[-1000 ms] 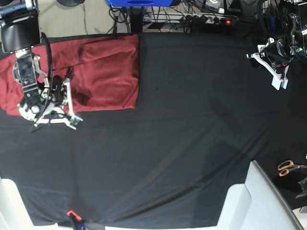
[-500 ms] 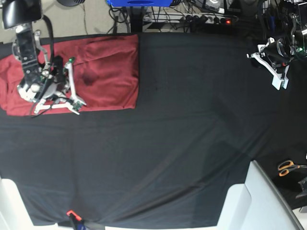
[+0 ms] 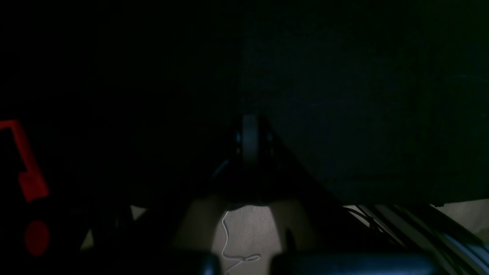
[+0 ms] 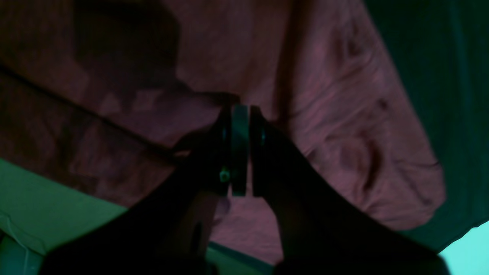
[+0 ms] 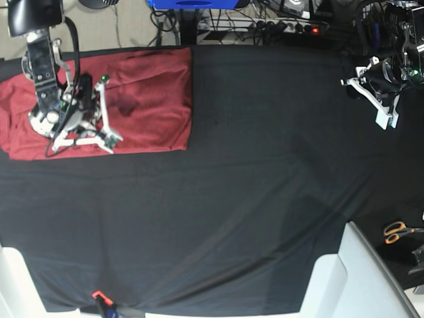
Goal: Fold the T-shirt properly
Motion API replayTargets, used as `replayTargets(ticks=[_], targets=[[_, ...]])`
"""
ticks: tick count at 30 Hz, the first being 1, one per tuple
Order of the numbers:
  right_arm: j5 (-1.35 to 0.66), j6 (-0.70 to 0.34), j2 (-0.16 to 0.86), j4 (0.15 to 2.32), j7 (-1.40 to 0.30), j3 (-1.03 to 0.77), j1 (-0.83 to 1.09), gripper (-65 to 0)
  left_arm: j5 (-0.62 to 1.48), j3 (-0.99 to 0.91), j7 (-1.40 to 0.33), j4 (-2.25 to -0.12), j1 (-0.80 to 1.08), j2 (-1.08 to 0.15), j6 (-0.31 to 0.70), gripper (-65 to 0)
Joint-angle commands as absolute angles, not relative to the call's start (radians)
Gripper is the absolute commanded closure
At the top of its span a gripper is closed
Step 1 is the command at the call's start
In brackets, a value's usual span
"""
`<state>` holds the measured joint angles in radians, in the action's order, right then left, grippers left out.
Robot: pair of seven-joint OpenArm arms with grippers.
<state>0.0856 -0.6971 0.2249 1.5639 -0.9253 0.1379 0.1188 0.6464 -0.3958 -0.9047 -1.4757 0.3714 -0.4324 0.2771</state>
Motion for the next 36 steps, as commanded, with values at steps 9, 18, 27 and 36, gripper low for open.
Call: replayTargets(ticks=[9,18,27,36], targets=[[0.084,-0.698,0.208,1.583,-0.917,0.131,0.163,-0.8,0.653,-0.403,-0.894,-1.489,0.367,-0.449,0.280,0.0],[0.084,-0.698,0.193,1.586,-0.917,0.018,0.223,-0.8,0.653,-0.403,-0.894,-1.489,0.364,-0.449,0.280,0.0],[0.084,-0.698,0.186,1.681,-0.915,0.021,0.246,-0.8,0.653,-0.403,-0.894,-1.489,0.364,-0.449,0.280,0.0],[0.085,-0.698,0.200,1.704,-0.915,0.002,0.145,-0.8,0.653,-0.403,-0.894,-1.489,0.364,-0.449,0.280,0.0]])
